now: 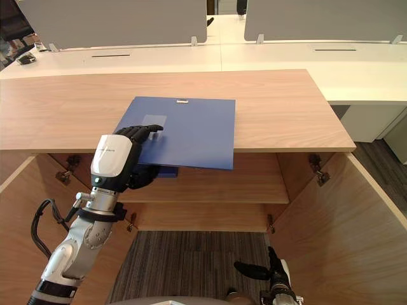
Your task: Walk over to the cabinet, pick up the folder, carry it to the office cabinet, place the folder inside the office cabinet, then close the office cabinet door
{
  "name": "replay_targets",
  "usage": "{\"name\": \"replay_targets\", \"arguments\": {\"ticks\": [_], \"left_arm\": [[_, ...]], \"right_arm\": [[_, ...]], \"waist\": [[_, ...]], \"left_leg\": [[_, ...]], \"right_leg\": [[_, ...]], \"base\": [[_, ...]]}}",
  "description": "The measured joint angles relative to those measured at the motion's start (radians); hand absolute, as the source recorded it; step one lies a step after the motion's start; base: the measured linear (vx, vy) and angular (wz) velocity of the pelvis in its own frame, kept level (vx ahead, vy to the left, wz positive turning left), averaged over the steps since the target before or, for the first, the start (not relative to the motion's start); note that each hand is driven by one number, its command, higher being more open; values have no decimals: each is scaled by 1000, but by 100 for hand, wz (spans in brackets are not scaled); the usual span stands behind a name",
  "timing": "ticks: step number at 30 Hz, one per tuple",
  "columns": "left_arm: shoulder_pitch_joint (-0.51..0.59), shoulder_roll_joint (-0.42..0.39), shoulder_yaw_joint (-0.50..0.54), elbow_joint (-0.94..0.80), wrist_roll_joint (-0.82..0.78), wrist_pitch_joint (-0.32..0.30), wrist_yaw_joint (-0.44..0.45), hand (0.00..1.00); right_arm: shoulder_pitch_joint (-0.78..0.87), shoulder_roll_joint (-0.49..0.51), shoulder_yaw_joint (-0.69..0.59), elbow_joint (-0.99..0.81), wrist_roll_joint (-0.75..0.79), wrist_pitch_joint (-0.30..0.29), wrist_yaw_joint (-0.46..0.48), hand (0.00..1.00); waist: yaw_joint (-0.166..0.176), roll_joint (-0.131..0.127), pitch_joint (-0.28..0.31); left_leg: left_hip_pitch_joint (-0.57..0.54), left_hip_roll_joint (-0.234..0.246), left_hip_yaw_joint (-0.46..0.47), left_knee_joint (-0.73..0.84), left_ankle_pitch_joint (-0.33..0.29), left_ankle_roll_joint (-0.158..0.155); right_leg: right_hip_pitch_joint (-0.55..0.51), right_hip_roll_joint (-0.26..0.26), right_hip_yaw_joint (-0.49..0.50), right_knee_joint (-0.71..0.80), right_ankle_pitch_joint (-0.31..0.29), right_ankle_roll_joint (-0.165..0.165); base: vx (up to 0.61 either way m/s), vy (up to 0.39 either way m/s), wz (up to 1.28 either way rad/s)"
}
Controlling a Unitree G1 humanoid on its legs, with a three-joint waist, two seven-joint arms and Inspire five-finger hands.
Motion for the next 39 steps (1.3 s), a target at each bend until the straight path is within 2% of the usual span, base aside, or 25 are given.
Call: {"name": "replay_targets", "arguments": {"ticks": [6, 9, 10, 11, 12, 15, 18, 22, 24, 27, 29, 30, 34, 35, 39], "left_arm": [[-12, -3, 40, -50, -3, -3, -7, 0], [29, -36, 40, -102, -42, -19, -28, 0], [58, -70, 38, -160, -111, -45, -53, 0], [62, -75, 37, -168, -125, -50, -57, 0], [81, -98, 35, -203, -214, -79, -81, 0], [116, -144, 10, -262, -372, -112, -130, 0], [139, -165, -26, -290, -482, -121, -159, 0], [171, -187, -38, -339, -704, -130, -179, 0], [210, -204, -29, -362, -958, -129, -238, 0], [245, -209, -24, -375, -1190, -124, -309, 0], [255, -208, -22, -379, -1276, -118, -335, 0], [255, -178, -28, -378, -1525, -74, -455, 0], [255, -164, -41, -378, -1535, -70, -473, 0], [255, -119, -49, -369, -1576, -64, -501, 0], [255, -93, -61, -354, -1595, -45, -538, 0]], "right_arm": [[3, 7, -5, -55, 6, 0, 0, 100], [14, 18, -15, -148, 14, 2, -1, 100], [30, 32, -23, -253, 19, 2, -2, 100], [32, 34, -23, -269, 20, 2, -2, 100], [38, 41, -24, -346, 34, 1, -1, 100], [42, 65, -34, -516, 49, -2, -2, 100], [52, 92, -47, -673, 81, -10, 0, 100], [101, 118, -52, -927, 160, -28, 12, 100], [140, 121, -58, -1065, 222, -42, 32, 100], [154, 116, -70, -1175, 286, -60, 60, 100], [149, 105, -69, -1217, 296, -67, 68, 100], [33, -31, -37, -1257, 360, -76, 131, 100], [18, -46, -31, -1257, 360, -83, 142, 100], [-18, -145, 0, -1257, 381, -85, 151, 100], [-59, -193, 30, -1256, 403, -86, 178, 100]], "waist": [[0, -3, -1], [1, -3, -1], [1, -6, 1], [1, -6, 1], [1, -8, 2], [2, -8, 2], [1, -10, 4], [1, -20, 23], [0, -20, 24], [-1, -21, 30], [-1, -23, 32], [1, -21, 40], [2, -21, 40], [0, -21, 40], [3, -21, 40]], "left_leg": [[3, 1, 27, 0, -5, 0], [7, 2, 45, 0, -9, 0], [8, 3, 49, 0, -11, 0], [7, 3, 50, 1, -12, 0], [7, 4, 55, 4, -15, 0], [5, 6, 67, 22, -31, -1], [7, 8, 78, 27, -38, -1], [6, 12, 95, 39, -51, -2], [4, 17, 107, 59, -67, -3], [6, 17, 117, 60, -71, -2], [6, 17, 124, 62, -74, -3], [5, 19, 136, 87, -91, 0], [4, 18, 135, 88, -91, 0], [2, 18, 132, 90, -92, 1], [-1, 18, 122, 96, -92, 1]], "right_leg": [[0, 3, 33, -25, 18, 2], [-3, 7, 51, -27, 22, 3], [-5, 8, 54, -27, 22, 3], [-5, 8, 55, -27, 22, 3], [-7, 9, 60, -27, 22, 3], [-7, 10, 74, -27, 22, 4], [-8, 12, 83, -28, 22, 4], [-10, 15, 99, -28, 22, 4], [-10, 17, 111, -28, 22, 4], [-13, 18, 122, -28, 22, 4], [-16, 19, 130, -28, 22, 4], [-15, 20, 144, -25, 23, 6], [-15, 18, 144, -24, 23, 6], [-15, 17, 142, -23, 24, 7], [-12, 16, 133, -23, 24, 7]], "base": [[-17, 3, -17], [-29, -15, -18], [-9, -17, -5], [-3, -16, -9], [1, -8, -9], [10, -8, -13], [15, -8, -11], [0, -11, -12], [15, -13, -17], [2, -10, -11], [-39, -27, -18], [-61, -44, -16], [-36, -23, -3], [-77, -41, 6], [-49, -31, 6]]}}
